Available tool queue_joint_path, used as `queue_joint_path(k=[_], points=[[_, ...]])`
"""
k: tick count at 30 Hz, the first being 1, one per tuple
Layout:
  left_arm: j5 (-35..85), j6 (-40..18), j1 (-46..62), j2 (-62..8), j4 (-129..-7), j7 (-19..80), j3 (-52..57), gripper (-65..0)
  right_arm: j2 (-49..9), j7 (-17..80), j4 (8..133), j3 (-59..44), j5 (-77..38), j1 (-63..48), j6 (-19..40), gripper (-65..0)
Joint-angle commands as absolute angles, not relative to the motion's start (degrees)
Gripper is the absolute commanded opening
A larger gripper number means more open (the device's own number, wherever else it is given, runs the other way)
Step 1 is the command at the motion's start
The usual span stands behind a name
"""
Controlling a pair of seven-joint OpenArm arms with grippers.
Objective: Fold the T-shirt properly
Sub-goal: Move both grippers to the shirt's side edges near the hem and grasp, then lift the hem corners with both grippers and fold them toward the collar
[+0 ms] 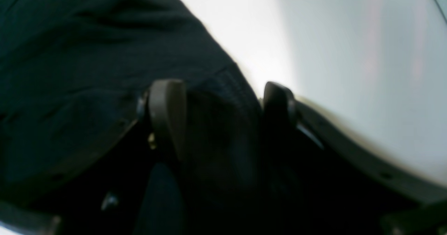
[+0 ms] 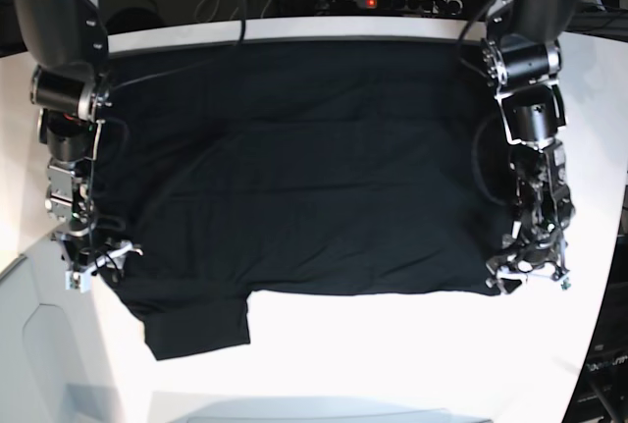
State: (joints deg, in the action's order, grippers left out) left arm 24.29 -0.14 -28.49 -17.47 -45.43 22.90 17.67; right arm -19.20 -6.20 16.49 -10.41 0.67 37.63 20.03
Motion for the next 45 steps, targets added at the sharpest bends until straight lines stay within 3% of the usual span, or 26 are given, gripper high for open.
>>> queue_joint_path(k=[1, 9, 16, 21, 26, 28, 33, 40, 45], points=[[23.52, -0.31, -30.73, -18.33, -45.23, 21.67, 17.80, -21.5, -19.38, -5.67, 17.01, -10.33, 0.40, 38.99, 20.09, -29.5], [14.20, -0.31, -33.01, -16.66, -40.31, 20.09, 17.89, -21.5, -18.15, -5.67, 17.01, -10.24, 0.40, 37.49, 20.09, -30.9], [10.68, -0.31, -34.24, -15.60, -31.43, 14.46, 17.80, -21.5, -17.27, -5.41, 17.01, -10.24, 0.40, 37.49, 20.09, -47.7], [10.42, -0.31, -34.15, -15.52, -30.46, 13.32, 17.54, -21.9, -17.19, -5.23, 17.01, -10.24, 0.40, 37.49, 20.09, -52.7], [10.95, -0.40, -33.89, -15.87, -30.46, 13.23, 9.71, -22.5, -17.19, -5.23, 17.01, -10.24, 0.40, 37.49, 20.09, -56.7], [11.03, -0.40, -33.89, -15.87, -30.46, 13.14, 8.66, -27.6, -17.19, -5.23, 17.01, -10.24, 0.40, 37.49, 20.09, -58.5], [11.03, -0.40, -33.71, -15.69, -30.37, 13.14, 8.84, -47.7, -17.19, -5.23, 17.01, -10.24, 0.40, 37.49, 20.09, -59.4], [11.03, -0.40, -32.66, -15.78, -30.99, 13.14, 8.84, -65.0, -17.36, -5.41, 17.10, -10.24, 0.40, 37.49, 20.09, -59.5], [11.03, -0.40, -32.31, -15.87, -33.98, 13.49, 8.84, -65.0, -17.27, -5.76, 19.47, -10.68, 0.31, 37.49, 20.09, -61.0]])
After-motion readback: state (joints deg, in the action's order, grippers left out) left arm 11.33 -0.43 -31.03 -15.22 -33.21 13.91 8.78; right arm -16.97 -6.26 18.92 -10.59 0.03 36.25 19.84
